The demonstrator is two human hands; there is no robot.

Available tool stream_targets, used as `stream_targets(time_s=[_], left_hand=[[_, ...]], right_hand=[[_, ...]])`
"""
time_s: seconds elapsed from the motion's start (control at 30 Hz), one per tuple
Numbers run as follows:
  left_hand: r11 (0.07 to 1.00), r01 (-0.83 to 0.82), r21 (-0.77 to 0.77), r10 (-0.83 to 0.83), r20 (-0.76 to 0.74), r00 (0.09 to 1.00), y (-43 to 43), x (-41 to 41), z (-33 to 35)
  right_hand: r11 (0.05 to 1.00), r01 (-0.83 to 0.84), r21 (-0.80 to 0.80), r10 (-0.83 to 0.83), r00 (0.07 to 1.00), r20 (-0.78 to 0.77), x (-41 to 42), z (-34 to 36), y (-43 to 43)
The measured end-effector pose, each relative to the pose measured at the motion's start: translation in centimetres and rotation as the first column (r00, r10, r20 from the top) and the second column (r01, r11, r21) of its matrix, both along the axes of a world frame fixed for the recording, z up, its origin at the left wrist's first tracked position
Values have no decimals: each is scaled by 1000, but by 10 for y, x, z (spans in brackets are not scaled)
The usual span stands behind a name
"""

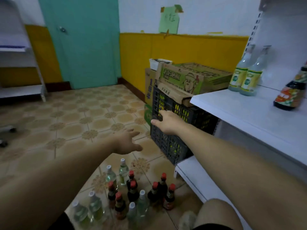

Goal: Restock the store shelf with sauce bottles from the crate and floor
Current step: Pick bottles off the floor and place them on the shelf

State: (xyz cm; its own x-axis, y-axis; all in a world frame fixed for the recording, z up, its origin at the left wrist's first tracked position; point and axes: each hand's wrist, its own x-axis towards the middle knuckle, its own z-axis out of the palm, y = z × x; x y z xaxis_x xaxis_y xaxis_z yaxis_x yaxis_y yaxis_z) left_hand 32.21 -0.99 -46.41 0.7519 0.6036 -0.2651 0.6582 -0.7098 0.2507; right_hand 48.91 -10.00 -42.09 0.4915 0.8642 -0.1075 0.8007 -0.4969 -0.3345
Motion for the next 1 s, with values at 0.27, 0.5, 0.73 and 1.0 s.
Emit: stream_targets(time_s=[0.27,0.5,0.73,1.0], left_hand=[[965,-261,-23,254,-165,953,7,-113,-55],[918,-388,-81,362,-223,905,37,-169,-110],[841,-505,-193,462,-229,857,68,-213,-192],[703,-595,-389,542,-249,803,97,-241,-291]], right_hand=[[963,-241,-118,240,970,-20,-83,-70,36],[920,-331,-209,311,942,-125,-122,-132,77],[850,-416,-324,346,904,-251,-170,-207,128],[710,-568,-416,457,822,-341,-232,-302,175]])
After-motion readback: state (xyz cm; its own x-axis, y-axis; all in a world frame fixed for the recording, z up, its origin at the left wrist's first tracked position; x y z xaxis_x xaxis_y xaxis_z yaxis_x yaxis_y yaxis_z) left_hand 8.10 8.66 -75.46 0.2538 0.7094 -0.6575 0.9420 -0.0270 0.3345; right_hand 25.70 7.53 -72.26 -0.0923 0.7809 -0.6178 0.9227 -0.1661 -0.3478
